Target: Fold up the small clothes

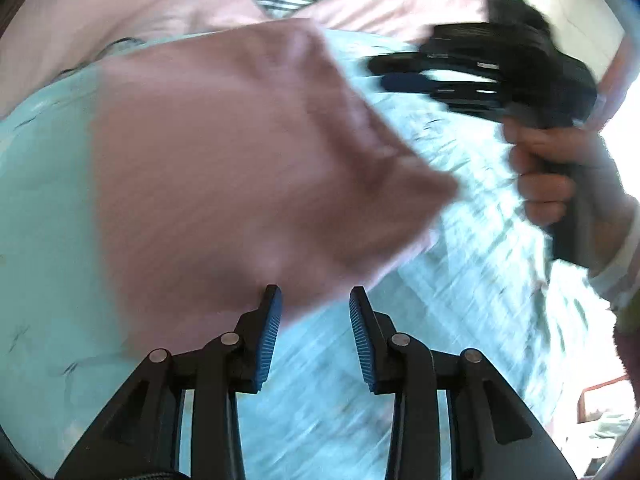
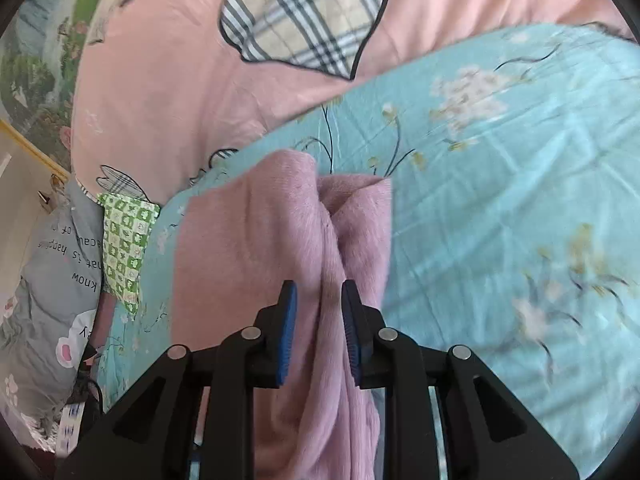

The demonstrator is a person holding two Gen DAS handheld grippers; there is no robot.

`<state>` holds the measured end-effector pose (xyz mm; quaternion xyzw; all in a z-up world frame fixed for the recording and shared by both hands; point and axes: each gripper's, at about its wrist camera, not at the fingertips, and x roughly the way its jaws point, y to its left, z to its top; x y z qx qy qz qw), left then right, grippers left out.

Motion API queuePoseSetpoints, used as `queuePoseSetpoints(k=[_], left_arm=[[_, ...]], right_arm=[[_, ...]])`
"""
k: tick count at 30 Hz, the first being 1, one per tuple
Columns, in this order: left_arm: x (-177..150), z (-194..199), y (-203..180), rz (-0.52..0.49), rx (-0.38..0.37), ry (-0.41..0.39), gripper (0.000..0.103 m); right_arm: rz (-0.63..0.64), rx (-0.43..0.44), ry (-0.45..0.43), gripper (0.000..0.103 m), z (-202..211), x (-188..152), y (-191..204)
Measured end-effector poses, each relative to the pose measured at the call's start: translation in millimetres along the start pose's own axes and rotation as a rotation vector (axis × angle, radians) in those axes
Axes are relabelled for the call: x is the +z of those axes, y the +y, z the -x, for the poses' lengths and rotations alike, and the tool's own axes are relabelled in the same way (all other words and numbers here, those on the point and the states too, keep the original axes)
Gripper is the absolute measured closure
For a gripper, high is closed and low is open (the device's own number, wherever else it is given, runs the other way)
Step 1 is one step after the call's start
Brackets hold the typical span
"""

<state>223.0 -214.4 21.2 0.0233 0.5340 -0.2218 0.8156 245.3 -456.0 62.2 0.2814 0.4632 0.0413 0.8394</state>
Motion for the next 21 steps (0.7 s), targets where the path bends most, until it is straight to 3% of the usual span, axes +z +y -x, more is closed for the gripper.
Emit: queuePoseSetpoints(k=[2, 6, 11, 18, 21], left_arm=[[-16.1, 7.2, 20.0, 0.027, 0.061, 0.016, 0.067], [-38.4, 5.1, 51.5, 0.105, 0.096, 0.059, 0.067], [-54.9, 3.1, 64.7, 0.114, 0.138, 0.061, 0.064], [-43.9, -15.0, 84.6, 0.1, 0.185, 0.037, 0.062], [-33.1, -17.8, 94.8, 0.139, 0.175, 0.036, 0.062]], right_arm=[[0.001, 0.024, -0.01, 0.079, 13.6, -13.6, 5.9], [0.034, 0.034, 0.026, 0.078, 20.1, -45.2, 19.1], [-0.013, 0.0, 0.061, 0.072, 7.1, -74.8, 17.7], [0.02, -0.041, 0.051, 0.071, 5.8, -70.7, 23.8], [0.053, -0.059, 0.063, 0.07, -2.6, -62.7, 26.7]])
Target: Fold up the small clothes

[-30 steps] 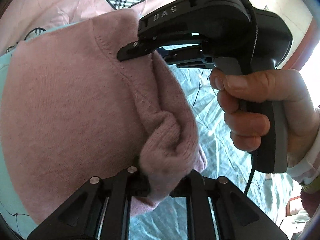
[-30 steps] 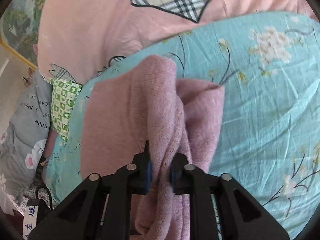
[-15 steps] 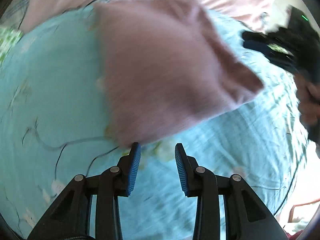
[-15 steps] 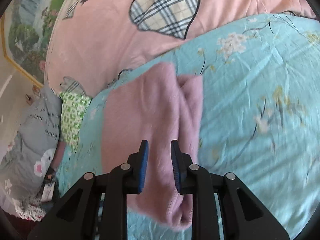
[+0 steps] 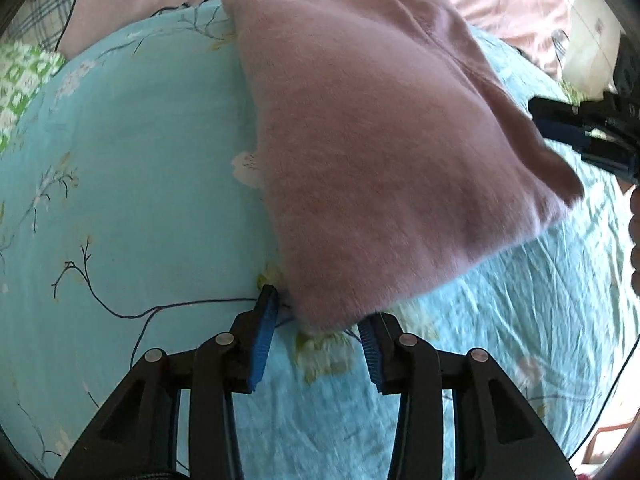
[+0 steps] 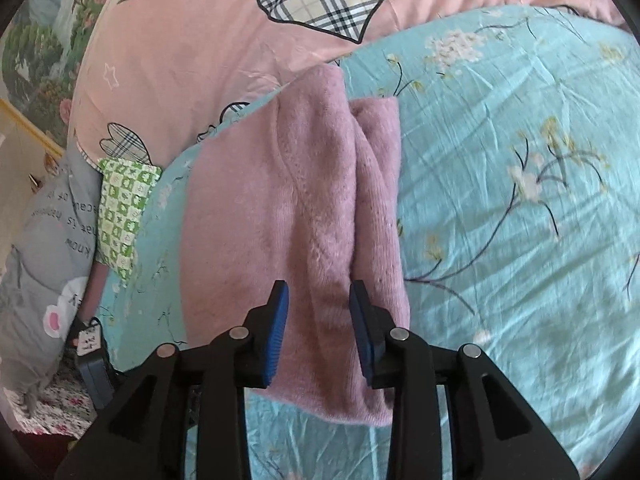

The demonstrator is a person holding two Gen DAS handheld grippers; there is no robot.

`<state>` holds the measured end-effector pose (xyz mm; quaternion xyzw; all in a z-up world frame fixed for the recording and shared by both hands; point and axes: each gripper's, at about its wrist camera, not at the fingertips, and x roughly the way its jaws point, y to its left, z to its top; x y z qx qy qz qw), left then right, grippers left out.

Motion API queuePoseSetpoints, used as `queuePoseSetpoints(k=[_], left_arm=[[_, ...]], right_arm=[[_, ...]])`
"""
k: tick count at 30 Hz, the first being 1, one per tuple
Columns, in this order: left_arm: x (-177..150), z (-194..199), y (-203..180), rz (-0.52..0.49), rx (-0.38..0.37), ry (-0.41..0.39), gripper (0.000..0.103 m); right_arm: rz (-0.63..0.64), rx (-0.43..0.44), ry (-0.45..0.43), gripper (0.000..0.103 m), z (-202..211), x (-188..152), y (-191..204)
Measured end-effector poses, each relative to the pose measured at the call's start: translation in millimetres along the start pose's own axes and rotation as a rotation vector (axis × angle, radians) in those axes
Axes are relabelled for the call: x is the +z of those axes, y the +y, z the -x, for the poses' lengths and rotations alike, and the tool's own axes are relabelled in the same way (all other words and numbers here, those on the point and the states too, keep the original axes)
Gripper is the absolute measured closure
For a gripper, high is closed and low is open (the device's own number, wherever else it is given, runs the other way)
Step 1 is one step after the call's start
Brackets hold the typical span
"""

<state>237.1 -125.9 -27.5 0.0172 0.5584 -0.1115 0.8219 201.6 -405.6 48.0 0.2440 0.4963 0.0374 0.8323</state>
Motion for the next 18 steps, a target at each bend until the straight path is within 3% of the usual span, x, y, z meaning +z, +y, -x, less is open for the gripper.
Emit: queuePoseSetpoints(k=[6, 8, 9, 12, 14, 18], left_arm=[[10.2, 0.4, 22.3, 0.04, -0.014, 0.007, 0.065], [10.3, 1.8, 26.2, 0.054, -0.021, 0.014, 0.067], [5.1, 7.2, 28.4, 0.06, -0.025, 0.016, 0.067], [5.4, 11.9, 36.3, 0.081, -0.037, 0.024, 0.068], [6.9, 11.1, 41.3, 0.09, -0.04, 0.031, 0.068], [6.0, 11.4, 43.8, 0.058, -0.026, 0.046, 0.068]], right_arm=[[0.062, -0.029, 0.059, 0.069, -26.4, 3.7, 5.8], [0.083, -0.052, 0.083, 0.079, -31.2, 5.3, 10.8], [0.079, -0.039, 0.068, 0.092, -24.9, 7.2, 14.1], [0.068, 0.066, -0.06, 0.092, 14.3, 11.9, 22.1], [0.07, 0.036, -0.066, 0.092, 21.0, 10.8, 16.8], [0.006, -0.051, 0.035, 0.093, -15.9, -2.0, -18.7]])
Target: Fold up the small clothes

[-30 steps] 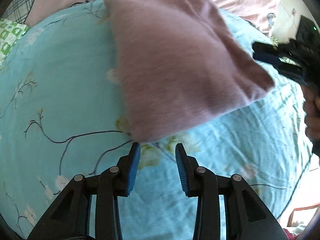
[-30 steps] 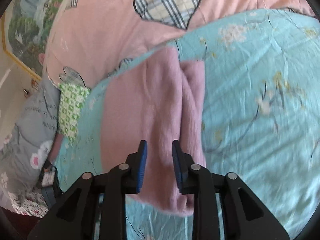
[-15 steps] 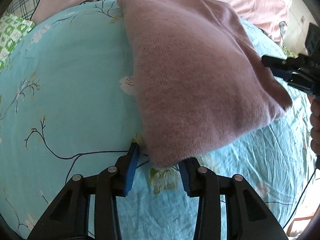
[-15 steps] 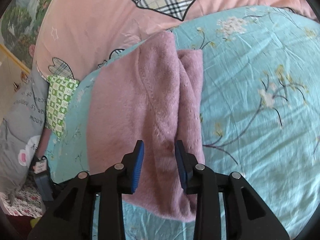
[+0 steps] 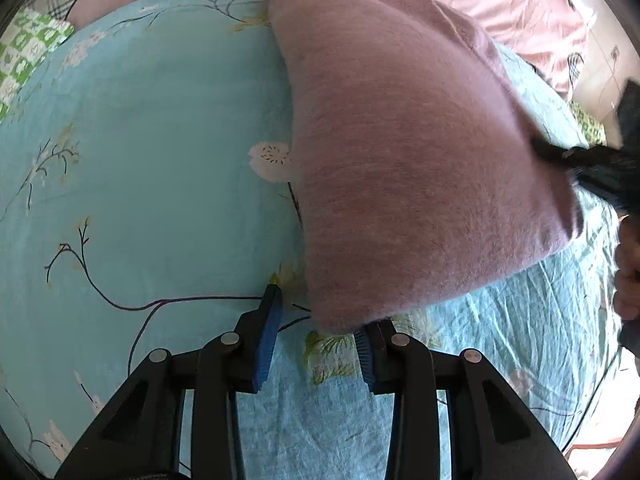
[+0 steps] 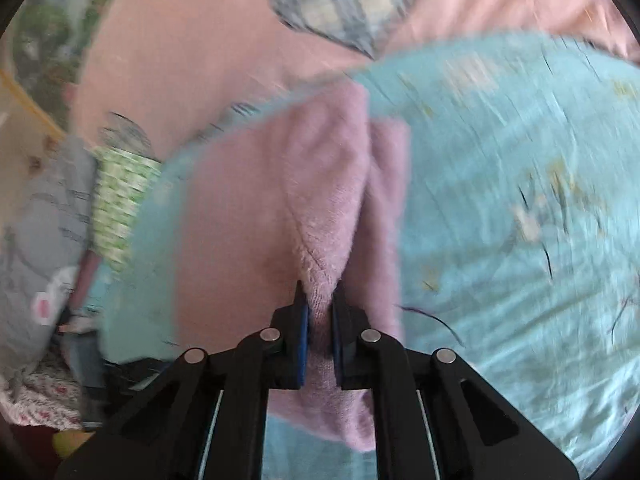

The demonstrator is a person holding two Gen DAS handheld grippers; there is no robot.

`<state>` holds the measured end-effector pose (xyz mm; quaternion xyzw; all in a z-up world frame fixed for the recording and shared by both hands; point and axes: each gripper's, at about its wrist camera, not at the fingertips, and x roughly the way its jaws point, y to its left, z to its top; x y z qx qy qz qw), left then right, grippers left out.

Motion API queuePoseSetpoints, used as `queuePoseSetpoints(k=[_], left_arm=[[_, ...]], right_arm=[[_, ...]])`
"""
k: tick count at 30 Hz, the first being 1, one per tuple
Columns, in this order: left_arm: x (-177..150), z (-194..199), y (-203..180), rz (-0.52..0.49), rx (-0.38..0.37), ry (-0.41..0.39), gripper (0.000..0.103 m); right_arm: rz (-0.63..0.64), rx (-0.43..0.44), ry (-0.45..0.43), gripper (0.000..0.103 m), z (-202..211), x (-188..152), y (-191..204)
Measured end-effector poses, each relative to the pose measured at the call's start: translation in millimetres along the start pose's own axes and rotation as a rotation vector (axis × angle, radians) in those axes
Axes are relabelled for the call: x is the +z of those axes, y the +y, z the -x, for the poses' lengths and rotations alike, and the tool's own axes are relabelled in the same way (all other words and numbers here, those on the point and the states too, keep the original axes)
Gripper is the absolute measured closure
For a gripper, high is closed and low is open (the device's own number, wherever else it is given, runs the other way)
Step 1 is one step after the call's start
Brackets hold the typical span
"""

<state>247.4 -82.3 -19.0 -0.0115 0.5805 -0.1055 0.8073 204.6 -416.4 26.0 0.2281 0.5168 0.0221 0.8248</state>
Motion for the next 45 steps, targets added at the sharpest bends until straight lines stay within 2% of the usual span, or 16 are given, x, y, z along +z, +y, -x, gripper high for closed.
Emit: queuePoseSetpoints(k=[4, 5, 9, 11, 14, 16, 19, 25, 32, 34, 36, 37, 38, 39, 41, 45], left_arm=[[1.8, 9.7, 1.5, -0.058, -0.077, 0.045, 0.07], [0.8, 19.6, 2.8, -0.075, -0.131, 0.047, 0.068], [8.0, 48.6, 12.4, -0.099, -0.217, 0.021, 0.055], [19.4, 53.8, 17.9, -0.066, -0.211, 0.004, 0.031], [51.3, 46.7, 38.2, 0.051, -0.231, -0.002, 0.03], [65.4, 41.4, 53.3, 0.107, -0.255, 0.007, 0.03], [88.1, 19.7, 56.3, 0.156, -0.283, 0.029, 0.03], [106.8, -9.5, 42.6, 0.151, -0.29, 0.05, 0.026], [127.2, -38.3, 24.5, 0.196, -0.331, 0.034, 0.025], [134.7, -49.5, 21.8, 0.202, -0.359, 0.063, 0.023], [136.0, -67.7, 21.6, 0.231, -0.347, 0.101, 0.027], [135.4, -69.8, 21.5, 0.248, -0.354, 0.081, 0.036], [133.6, -67.5, 21.8, 0.251, -0.372, 0.063, 0.049], [132.1, -65.8, 19.9, 0.256, -0.376, 0.051, 0.051], [127.8, -57.8, 15.6, 0.241, -0.367, 0.019, 0.064], [117.2, -33.8, 13.2, 0.21, -0.379, -0.017, 0.07]], right_arm=[[-0.087, 0.018, -0.003, 0.093, -10.9, -9.5, -18.1], [-0.079, 0.016, -0.004, 0.093, -9.3, -9.3, -16.7], [-0.043, 0.021, 0.01, 0.086, 2.3, -2.2, -12.7], [-0.038, 0.01, -0.008, 0.079, 9.9, 6.2, -10.5], [-0.044, 0.013, -0.065, 0.063, 15.3, 17.8, -9.3], [-0.049, 0.022, -0.077, 0.038, 10.6, 24.7, -8.0], [-0.04, 0.026, -0.064, 0.037, -7.0, 35.3, -5.4], [-0.115, 0.094, -0.013, 0.037, -40.5, 41.7, -28.4], [-0.134, 0.186, -0.02, 0.037, -44.3, 44.6, -36.8], [-0.143, 0.209, -0.007, 0.037, -48.6, 48.4, -38.1], [-0.154, 0.24, 0.031, 0.038, -58.3, 50.9, -39.2], [-0.148, 0.233, 0.03, 0.042, -60.9, 51.5, -38.2], [-0.162, 0.234, 0.036, 0.047, -63.0, 51.1, -38.5], [-0.2, 0.26, 0.062, 0.06, -67.0, 49.0, -38.5], [-0.198, 0.248, 0.059, 0.067, -64.0, 45.8, -32.6], [-0.179, 0.246, 0.022, 0.072, -43.6, 38.6, -9.3]])
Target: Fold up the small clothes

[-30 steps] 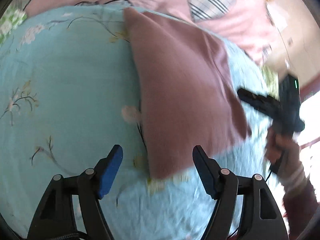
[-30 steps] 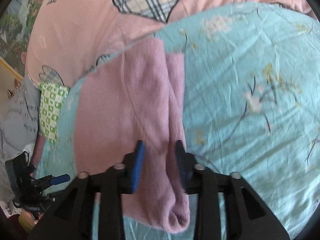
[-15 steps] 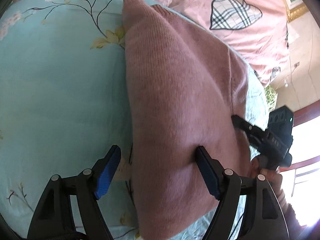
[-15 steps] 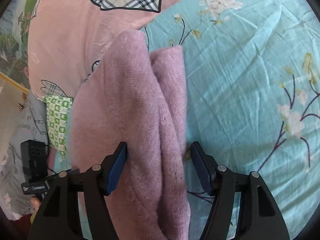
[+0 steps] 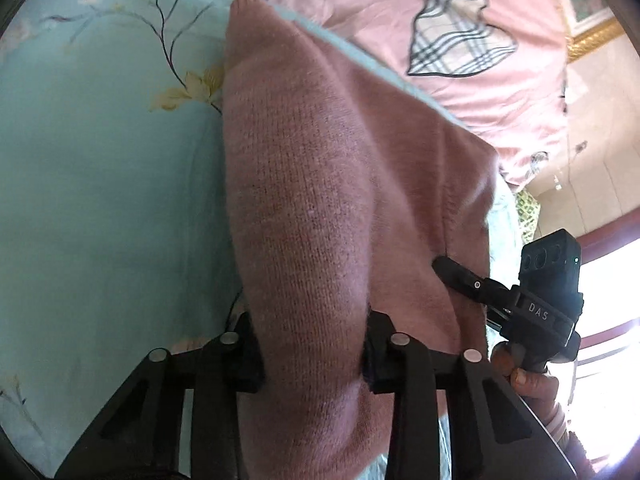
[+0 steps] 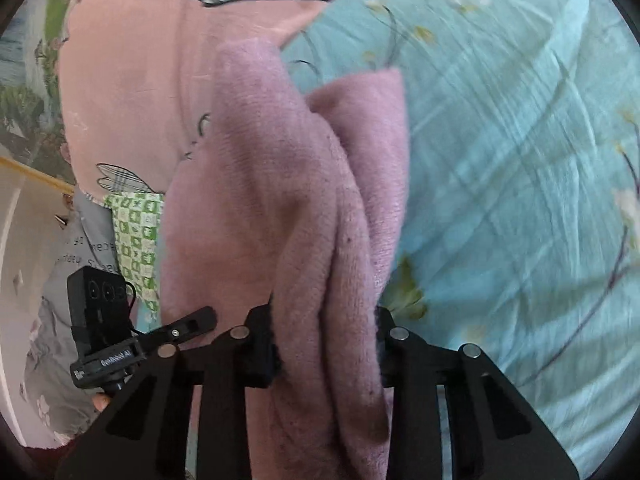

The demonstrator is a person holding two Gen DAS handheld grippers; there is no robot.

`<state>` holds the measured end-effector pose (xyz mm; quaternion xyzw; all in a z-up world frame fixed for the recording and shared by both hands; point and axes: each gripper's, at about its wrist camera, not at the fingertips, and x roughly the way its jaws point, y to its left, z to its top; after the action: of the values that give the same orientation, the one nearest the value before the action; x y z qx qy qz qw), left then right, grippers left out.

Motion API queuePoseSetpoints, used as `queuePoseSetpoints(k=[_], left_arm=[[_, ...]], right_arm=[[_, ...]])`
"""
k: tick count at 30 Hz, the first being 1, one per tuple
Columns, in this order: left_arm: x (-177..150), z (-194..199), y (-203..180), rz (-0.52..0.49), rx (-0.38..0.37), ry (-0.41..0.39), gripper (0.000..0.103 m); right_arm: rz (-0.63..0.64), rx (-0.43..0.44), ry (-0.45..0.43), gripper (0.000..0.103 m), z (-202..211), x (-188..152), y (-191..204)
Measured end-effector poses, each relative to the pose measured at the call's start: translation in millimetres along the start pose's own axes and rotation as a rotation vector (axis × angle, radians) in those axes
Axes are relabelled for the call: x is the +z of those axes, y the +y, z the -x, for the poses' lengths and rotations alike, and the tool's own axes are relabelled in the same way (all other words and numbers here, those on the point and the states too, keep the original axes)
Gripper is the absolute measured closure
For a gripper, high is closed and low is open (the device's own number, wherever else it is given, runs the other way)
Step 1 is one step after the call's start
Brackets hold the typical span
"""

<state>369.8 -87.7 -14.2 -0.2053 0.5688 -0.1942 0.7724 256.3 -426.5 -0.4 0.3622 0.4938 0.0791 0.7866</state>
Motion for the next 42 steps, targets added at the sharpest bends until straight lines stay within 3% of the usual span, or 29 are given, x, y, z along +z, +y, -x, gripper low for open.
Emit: queuePoseSetpoints(k=[7, 14, 21, 27, 29, 32, 33, 35, 38, 42], left_arm=[[-39.0, 81.4, 6.7, -0.037, -0.04, -0.063, 0.071], [-98.9, 177.0, 76.2, -0.004, -0.002, -0.146, 0.071], [-139.9, 217.1, 136.7, 0.072, 0.049, -0.194, 0.071], [-162.3, 194.4, 177.2, 0.142, 0.078, -0.14, 0.068], [-167.6, 187.2, 189.9, 0.172, 0.071, -0.128, 0.063], [-173.7, 191.4, 203.6, 0.205, 0.053, -0.13, 0.058], [-174.5, 194.0, 202.6, 0.207, 0.063, -0.129, 0.057], [-175.7, 204.0, 199.2, 0.202, 0.094, -0.123, 0.053], [-174.2, 230.2, 195.9, 0.183, 0.149, -0.163, 0.054], [-167.1, 264.9, 189.3, 0.169, 0.192, -0.242, 0.056]], right_arm=[[0.065, 0.058, 0.024, 0.073, 5.3, -35.3, 66.0], [0.153, 0.201, 0.112, 0.073, -33.0, -79.3, 133.6], [0.155, 0.264, 0.202, 0.073, -96.3, -116.5, 167.9], [0.148, 0.214, 0.264, 0.073, -126.3, -138.3, 160.5], [0.117, 0.187, 0.274, 0.072, -132.3, -142.1, 148.0], [0.084, 0.157, 0.277, 0.062, -130.5, -142.3, 136.3], [0.089, 0.142, 0.27, 0.056, -127.5, -141.3, 136.4], [0.111, 0.121, 0.26, 0.054, -116.6, -140.8, 134.4], [0.159, 0.053, 0.21, 0.054, -95.9, -135.8, 146.0], [0.246, 0.0, 0.07, 0.054, -64.0, -124.9, 172.5]])
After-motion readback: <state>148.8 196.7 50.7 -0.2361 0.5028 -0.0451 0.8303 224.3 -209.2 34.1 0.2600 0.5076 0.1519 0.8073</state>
